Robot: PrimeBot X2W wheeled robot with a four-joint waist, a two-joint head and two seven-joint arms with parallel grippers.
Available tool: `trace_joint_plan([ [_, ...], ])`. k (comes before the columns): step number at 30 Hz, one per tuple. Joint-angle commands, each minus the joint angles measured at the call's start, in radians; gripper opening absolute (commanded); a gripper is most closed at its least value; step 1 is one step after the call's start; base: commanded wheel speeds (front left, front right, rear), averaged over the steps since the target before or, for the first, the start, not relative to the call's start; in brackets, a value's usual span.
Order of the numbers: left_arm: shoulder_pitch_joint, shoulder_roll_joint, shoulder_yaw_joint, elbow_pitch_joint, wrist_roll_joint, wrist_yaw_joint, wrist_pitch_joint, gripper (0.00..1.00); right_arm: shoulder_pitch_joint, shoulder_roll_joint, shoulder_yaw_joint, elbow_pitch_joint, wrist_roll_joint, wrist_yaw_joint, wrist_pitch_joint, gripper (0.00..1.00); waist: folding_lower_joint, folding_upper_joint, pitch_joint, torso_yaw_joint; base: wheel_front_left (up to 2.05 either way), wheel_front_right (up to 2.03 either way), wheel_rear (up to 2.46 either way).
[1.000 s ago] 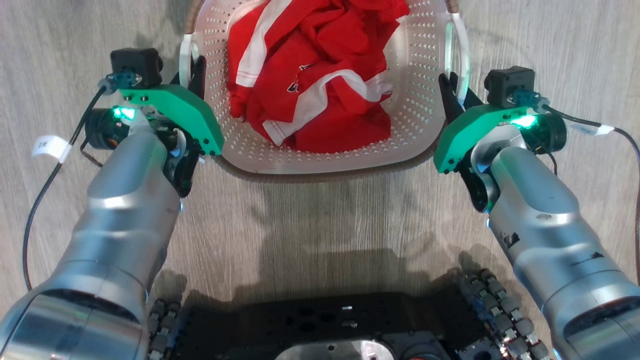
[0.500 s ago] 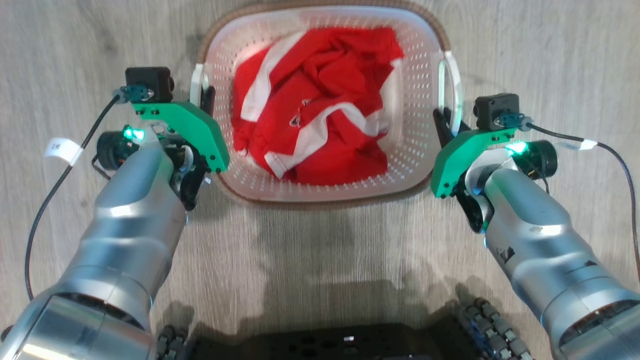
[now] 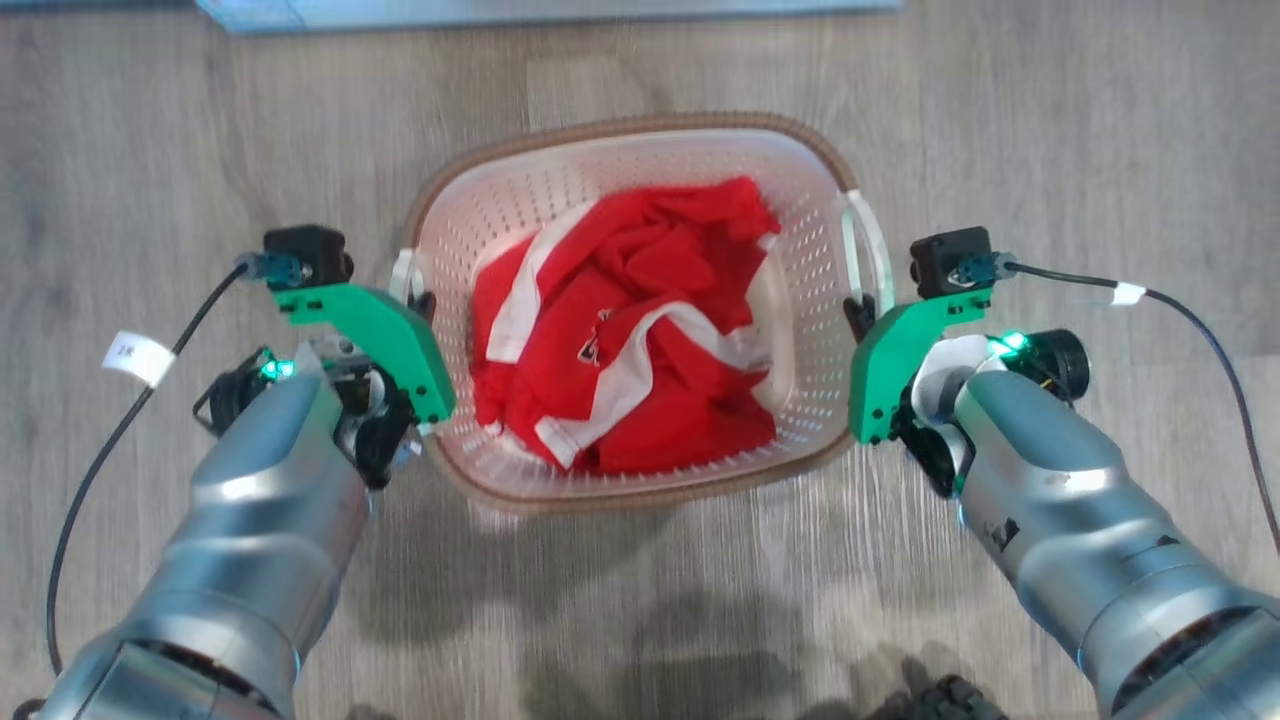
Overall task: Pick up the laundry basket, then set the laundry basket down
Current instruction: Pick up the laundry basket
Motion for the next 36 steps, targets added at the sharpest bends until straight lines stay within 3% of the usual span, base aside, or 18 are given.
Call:
trace_joint_plan([
  [1,0.0,0.037,0.014,-0.024,-0.012,-0.007,0.004,0.0,0.045,0.013,0.021,-0.005,0.009,-0.002,0.007,0.0,0.0,-0.0001,-0.054,-0.008,0.0,0.0,0.0],
  [21,0.142,0.068,-0.054,-0.007,-0.17,-0.007,0.13,0.0,0.172,0.013,0.162,0.013,0.22,-0.002,0.273,0.0,0.0,-0.0001,-0.405,-0.043,0.0,0.0,0.0],
  [36,0.207,0.076,-0.071,0.004,-0.244,-0.007,0.211,0.0,0.201,0.013,0.215,0.023,0.307,-0.002,0.355,0.0,0.0,-0.0001,-0.537,-0.055,0.0,0.0,0.0],
])
